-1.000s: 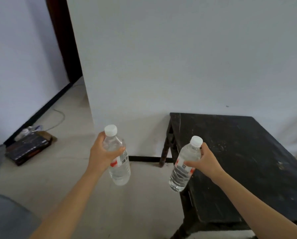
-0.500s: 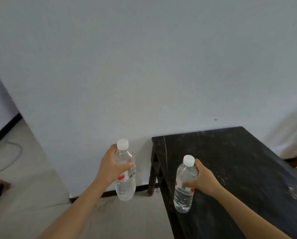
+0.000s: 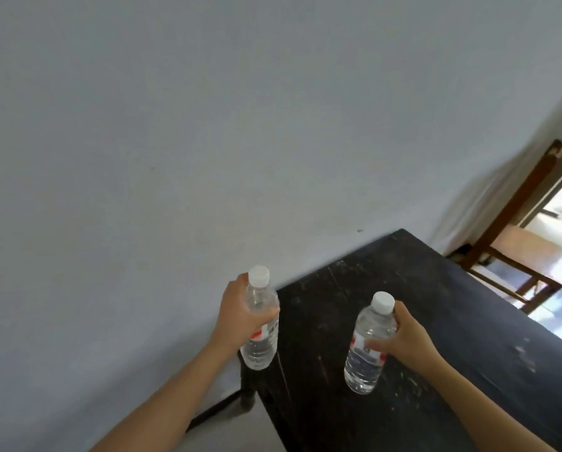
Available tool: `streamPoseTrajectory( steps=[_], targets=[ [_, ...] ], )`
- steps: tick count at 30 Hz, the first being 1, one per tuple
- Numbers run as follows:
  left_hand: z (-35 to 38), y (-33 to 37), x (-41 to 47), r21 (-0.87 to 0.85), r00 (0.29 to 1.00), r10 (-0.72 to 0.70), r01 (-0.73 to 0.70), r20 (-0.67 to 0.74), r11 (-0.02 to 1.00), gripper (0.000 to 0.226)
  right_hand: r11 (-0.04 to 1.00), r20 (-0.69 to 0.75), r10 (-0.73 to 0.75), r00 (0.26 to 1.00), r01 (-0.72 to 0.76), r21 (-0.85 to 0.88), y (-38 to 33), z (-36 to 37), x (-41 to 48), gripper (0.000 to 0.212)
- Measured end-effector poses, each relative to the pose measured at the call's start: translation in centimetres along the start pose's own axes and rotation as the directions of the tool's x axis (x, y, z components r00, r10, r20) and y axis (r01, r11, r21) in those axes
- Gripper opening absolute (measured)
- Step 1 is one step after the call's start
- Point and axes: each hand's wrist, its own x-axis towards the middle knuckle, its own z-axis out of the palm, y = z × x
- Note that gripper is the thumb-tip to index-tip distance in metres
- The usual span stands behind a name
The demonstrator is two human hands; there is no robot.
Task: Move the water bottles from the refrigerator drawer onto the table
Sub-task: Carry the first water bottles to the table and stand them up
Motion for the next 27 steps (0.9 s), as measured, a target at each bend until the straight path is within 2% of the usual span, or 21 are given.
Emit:
streamPoseTrajectory(
  steps=[2, 4, 7, 15, 20, 27],
  targets=[
    [1.7, -0.5, 3.8, 0.020, 0.998, 0.011, -0.012, 0.059, 1.000, 0.034, 0.997, -0.068, 0.074, 0.995, -0.074, 0.000, 0.0, -0.2, 1.3, 0.069],
    [4.0, -2.0, 7.4, 0.027, 0.992, 0.037, -0.041, 0.124, 0.999, 0.040, 0.991, -0.136, 0.132, 0.982, -0.131, 0.015, -0.2, -0.7, 2.8, 0.072],
    [7.5, -3.7, 10.7, 0.052, 0.987, 0.053, -0.061, 0.150, 0.997, 0.046, 0.982, -0.200, 0.189, 0.961, -0.187, 0.034, -0.5, -1.2, 4.5, 0.075],
    [11.9, -4.6, 14.1, 0.019, 0.999, -0.014, 0.015, -0.033, 1.000, 0.047, 0.984, -0.223, 0.176, 0.959, -0.179, 0.005, -1.8, -1.0, 11.3, 0.074],
    [13.1, -5.4, 15.8, 0.061, 0.999, -0.027, 0.028, -0.018, 0.998, 0.042, 0.990, -0.132, 0.138, 0.982, -0.135, 0.030, -3.5, -0.2, 17.1, 0.066],
    [12.0, -4.0, 15.8, -0.041, 0.999, 0.031, -0.030, 0.032, 0.999, 0.045, 0.998, 0.035, -0.001, 0.999, -0.001, 0.057, -4.7, 0.9, 23.5, 0.076]
  ],
)
